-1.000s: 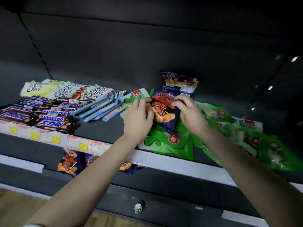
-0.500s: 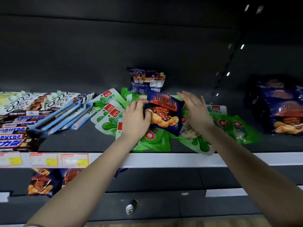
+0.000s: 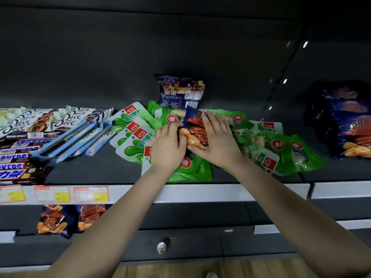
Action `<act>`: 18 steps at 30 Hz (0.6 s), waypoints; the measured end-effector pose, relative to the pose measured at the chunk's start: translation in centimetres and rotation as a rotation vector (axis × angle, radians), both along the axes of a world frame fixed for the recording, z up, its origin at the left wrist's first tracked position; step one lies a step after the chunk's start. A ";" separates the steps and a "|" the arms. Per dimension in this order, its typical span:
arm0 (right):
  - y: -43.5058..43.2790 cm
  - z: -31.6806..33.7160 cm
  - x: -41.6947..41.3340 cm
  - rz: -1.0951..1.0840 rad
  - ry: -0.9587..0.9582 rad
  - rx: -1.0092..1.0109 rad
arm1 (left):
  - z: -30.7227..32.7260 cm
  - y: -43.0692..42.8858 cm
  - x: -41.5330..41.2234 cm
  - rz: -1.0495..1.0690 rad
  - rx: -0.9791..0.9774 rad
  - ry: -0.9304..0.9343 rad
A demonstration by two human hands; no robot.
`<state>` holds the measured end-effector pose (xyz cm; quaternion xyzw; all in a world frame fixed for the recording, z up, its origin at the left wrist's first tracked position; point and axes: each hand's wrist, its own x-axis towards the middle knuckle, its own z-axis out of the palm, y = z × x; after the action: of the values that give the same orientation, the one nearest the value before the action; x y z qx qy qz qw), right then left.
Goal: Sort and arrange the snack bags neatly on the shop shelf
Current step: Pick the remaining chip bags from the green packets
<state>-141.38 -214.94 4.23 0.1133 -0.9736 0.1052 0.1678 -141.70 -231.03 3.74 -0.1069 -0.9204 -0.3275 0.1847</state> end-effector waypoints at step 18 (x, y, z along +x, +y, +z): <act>1.0 0.6 -1.2 0.049 -0.227 -0.074 | 0.5 0.1 0.1 -0.018 0.076 0.004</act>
<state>-142.62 -213.93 4.85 0.1182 -0.9787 0.1574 0.0578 -141.55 -230.92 4.22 -0.1087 -0.9060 -0.3636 0.1877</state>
